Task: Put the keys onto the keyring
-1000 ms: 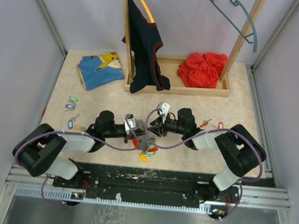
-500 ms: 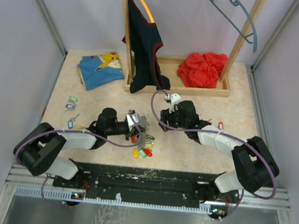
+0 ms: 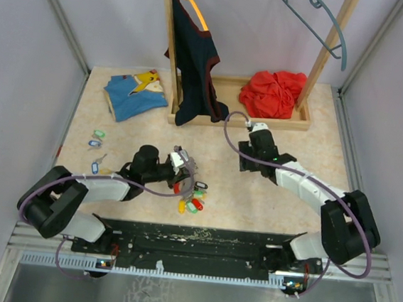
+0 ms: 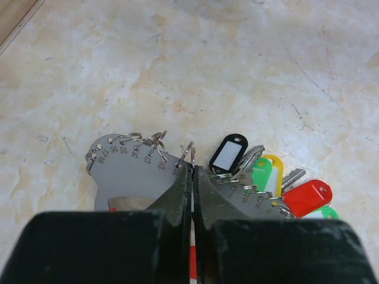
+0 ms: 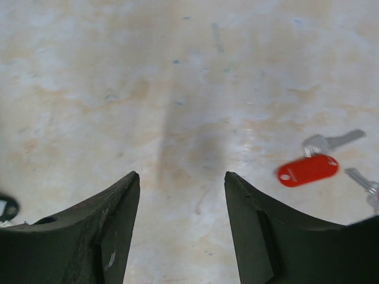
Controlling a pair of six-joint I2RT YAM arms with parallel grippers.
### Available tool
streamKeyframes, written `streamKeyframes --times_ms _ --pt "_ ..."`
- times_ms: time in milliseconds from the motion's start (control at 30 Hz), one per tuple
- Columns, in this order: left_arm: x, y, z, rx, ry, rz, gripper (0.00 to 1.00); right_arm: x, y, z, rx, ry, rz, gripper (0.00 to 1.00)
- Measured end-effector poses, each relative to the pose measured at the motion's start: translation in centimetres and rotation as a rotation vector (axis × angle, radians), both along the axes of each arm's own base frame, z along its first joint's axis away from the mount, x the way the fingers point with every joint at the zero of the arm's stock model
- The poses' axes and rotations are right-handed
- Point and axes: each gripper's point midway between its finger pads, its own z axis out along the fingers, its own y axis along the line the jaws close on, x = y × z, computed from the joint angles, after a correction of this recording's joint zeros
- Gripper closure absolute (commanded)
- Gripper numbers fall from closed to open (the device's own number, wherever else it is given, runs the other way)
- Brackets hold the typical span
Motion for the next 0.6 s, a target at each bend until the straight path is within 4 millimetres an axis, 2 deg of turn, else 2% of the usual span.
streamKeyframes --times_ms 167,333,467,600 --pt "0.7 0.4 -0.3 0.027 0.014 0.045 1.00 1.3 -5.6 -0.3 -0.034 0.023 -0.230 0.41" --pt "1.0 0.8 -0.6 0.041 0.021 0.075 1.00 2.2 -9.7 -0.4 -0.018 0.027 -0.394 0.43" --pt "1.0 0.9 -0.7 0.046 0.027 0.086 1.00 3.0 -12.1 -0.4 0.008 0.018 -0.485 0.44" --pt "1.1 1.0 -0.8 0.049 0.027 0.092 1.00 3.4 -13.0 -1.9 0.014 0.053 -0.516 0.47"
